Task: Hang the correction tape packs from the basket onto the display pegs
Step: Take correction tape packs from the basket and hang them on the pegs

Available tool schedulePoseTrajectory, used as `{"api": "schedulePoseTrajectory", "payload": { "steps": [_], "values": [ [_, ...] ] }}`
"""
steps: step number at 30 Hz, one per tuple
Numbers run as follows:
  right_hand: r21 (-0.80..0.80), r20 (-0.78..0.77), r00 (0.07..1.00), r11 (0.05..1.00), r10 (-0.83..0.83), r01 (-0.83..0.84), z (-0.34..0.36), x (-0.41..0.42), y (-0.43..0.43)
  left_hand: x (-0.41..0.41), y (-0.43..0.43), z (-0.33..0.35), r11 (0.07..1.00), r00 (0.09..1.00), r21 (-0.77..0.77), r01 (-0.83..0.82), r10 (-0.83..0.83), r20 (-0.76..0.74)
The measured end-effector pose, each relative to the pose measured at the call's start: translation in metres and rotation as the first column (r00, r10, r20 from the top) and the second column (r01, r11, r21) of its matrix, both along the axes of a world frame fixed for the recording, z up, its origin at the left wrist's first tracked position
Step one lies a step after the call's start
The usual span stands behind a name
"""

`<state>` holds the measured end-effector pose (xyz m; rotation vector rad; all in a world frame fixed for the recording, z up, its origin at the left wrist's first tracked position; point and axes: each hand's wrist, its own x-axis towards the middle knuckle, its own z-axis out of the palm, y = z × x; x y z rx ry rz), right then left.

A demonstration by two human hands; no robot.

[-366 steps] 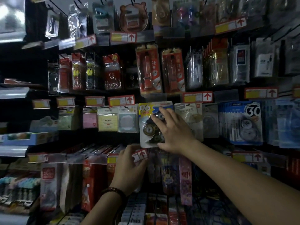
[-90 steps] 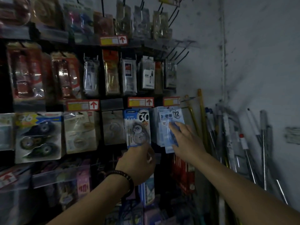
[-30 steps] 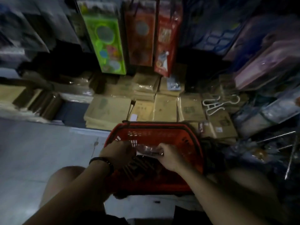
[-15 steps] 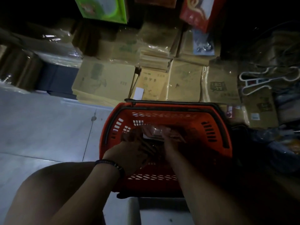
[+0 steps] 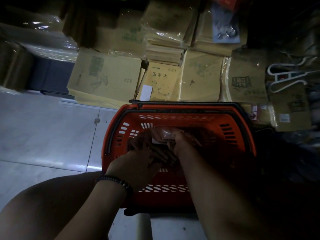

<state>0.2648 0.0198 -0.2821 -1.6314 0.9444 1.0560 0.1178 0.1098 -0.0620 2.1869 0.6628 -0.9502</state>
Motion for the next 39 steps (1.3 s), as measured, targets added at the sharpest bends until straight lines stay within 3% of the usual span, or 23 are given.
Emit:
{"api": "schedulePoseTrajectory", "payload": {
  "steps": [10,13,16,20,25,30,32,34,39],
  "values": [
    [0.134,-0.183,0.956,0.957,-0.231,0.257,0.006,0.009,0.005,-0.003,0.003,-0.009,0.999,0.999,-0.032,-0.034,0.034,0.01],
    [0.221,-0.199,0.968,0.955,-0.154,0.198,0.004,0.008,0.006,-0.004,0.003,-0.01,0.997,0.998,-0.048,-0.059,0.06,0.014],
    [0.149,-0.252,0.949,0.962,-0.188,0.23,0.0,0.014,0.011,-0.004,0.003,-0.014,0.997,0.998,-0.05,-0.055,0.055,0.009],
    [0.253,-0.145,0.966,0.935,-0.215,0.246,0.006,0.007,0.004,-0.003,0.006,-0.016,0.997,0.998,-0.05,-0.055,0.054,-0.009],
    [0.206,0.022,0.984,0.964,-0.175,0.167,-0.03,-0.004,-0.014,-0.001,0.016,-0.015,0.989,0.993,-0.097,-0.11,0.113,0.032],
    [0.335,-0.055,0.984,0.926,-0.168,0.177,0.039,-0.025,-0.043,0.004,0.02,-0.015,0.993,0.994,-0.051,-0.107,0.106,-0.018],
    [0.286,0.021,0.981,0.942,-0.191,0.177,0.057,-0.036,-0.057,0.006,0.022,-0.011,0.994,0.994,-0.023,-0.102,0.102,-0.031],
    [0.206,0.133,0.981,0.972,-0.139,0.11,0.076,-0.048,-0.071,0.007,0.025,-0.01,0.988,0.987,-0.011,-0.155,0.155,0.03],
    [0.411,0.246,0.969,0.909,-0.035,-0.072,0.128,-0.066,-0.097,0.008,0.018,-0.003,0.908,0.894,-0.056,-0.415,0.418,0.16]
  ]
}}
